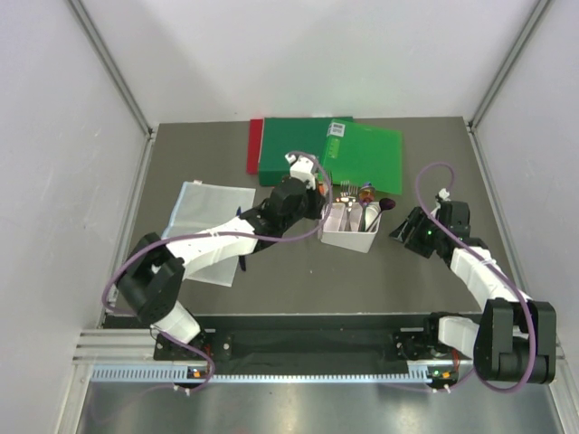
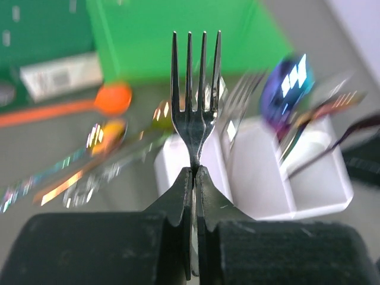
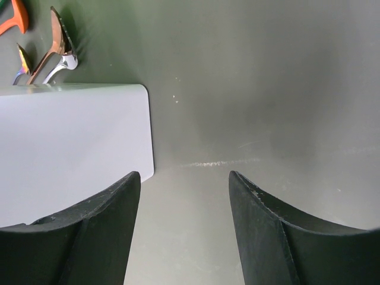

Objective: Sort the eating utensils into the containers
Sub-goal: Pick up the fork at the center of the board, then place the fork in the storage box.

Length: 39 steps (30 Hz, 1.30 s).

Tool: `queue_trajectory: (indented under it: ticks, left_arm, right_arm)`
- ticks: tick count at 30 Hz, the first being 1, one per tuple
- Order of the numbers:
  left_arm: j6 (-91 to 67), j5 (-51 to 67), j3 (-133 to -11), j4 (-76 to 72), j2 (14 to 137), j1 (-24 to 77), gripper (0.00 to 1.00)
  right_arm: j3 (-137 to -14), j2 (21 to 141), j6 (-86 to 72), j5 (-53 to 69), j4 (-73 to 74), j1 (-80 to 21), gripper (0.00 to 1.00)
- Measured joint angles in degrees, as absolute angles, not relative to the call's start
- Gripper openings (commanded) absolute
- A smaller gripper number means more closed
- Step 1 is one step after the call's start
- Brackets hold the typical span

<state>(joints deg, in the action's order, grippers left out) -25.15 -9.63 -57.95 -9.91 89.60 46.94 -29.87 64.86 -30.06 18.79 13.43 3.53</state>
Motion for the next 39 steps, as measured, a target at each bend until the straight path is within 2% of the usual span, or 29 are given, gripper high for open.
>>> queue_trajectory:
  ticks: [13,26,39]
  left_arm:
    - [-23.9,-10.3,-68.7,-21.1,98.0,46.9,0.0]
    - [-25.4,-8.6,-68.9,-26.9,105.9,47.7,0.0]
    - [-25.6,-8.6,-66.2,-27.3,105.9,50.8,0.0]
  right_arm:
    - [-29.9,64.6,-29.6,18.8,14.4,3.5,0.62]
    - [-29.9,64.7,-29.0,18.8,14.6,3.5,0.62]
    - [-29.9,66.3,-29.1,18.8,14.5,3.5,0.61]
